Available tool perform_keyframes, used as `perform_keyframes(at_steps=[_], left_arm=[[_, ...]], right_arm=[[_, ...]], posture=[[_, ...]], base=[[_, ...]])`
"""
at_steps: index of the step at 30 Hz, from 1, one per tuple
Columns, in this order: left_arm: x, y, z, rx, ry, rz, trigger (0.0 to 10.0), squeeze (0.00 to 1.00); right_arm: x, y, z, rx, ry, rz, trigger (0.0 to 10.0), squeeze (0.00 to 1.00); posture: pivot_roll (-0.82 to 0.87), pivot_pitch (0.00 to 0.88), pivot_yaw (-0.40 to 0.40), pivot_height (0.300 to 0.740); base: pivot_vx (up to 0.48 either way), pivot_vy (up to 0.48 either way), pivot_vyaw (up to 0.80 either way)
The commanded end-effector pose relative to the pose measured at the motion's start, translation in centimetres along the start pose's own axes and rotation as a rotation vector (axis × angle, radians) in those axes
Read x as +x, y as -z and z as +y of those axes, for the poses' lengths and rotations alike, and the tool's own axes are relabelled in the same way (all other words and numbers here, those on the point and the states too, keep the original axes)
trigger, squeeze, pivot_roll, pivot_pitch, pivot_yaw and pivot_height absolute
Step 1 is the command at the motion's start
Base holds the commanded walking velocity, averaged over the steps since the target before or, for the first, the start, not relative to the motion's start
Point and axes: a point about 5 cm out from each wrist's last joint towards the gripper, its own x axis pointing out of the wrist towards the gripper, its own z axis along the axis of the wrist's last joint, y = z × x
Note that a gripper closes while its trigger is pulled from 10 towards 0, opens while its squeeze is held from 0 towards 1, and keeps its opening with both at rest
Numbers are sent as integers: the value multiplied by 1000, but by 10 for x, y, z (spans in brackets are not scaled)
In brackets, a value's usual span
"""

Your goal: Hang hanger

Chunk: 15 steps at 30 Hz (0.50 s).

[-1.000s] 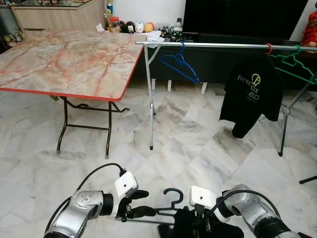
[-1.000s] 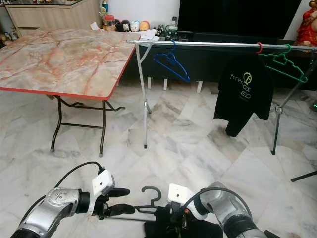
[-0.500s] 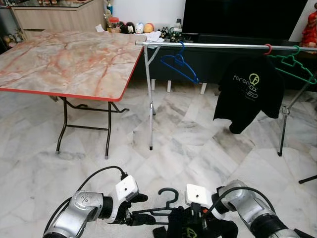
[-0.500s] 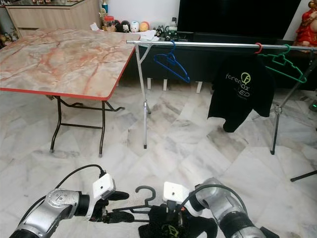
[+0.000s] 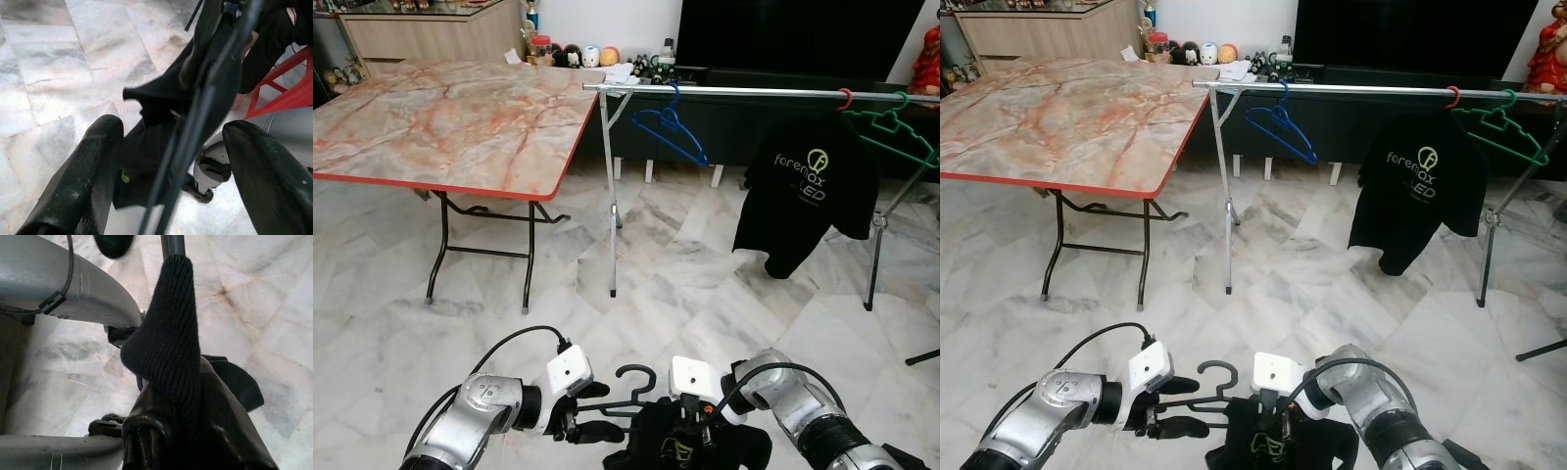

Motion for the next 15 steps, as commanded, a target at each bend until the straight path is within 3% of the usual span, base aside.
perform_keyframes(at_steps=[1, 2, 3, 4, 15], left_arm=[[0, 2, 1, 9, -4, 19, 3608, 0], [1, 1, 1, 12, -11, 20, 1490, 0], [1, 1, 2, 13, -15, 23, 1176, 0], [1, 2, 3, 18, -18, 35, 0, 0], [-1, 9, 3, 32, -8, 102, 0, 0]], right_arm=[[-1, -8, -2, -41, -3, -16, 10000, 0], [-1, -8, -2, -41, -3, -16, 10000, 0], [-1, -8, -2, -40, -2, -16, 10000, 0], [-1, -7, -2, -35, -2, -15, 10000, 0], [-7, -5, -5, -22, 4, -9, 10000, 0]], posture=[[30, 23, -1, 740], [31, 25, -1, 740], [31, 25, -1, 740], [30, 26, -1, 740], [31, 42, -5, 740]], base=[[0, 0, 0], [0, 0, 0], [0, 0, 0], [0, 0, 0], [0, 0, 0]])
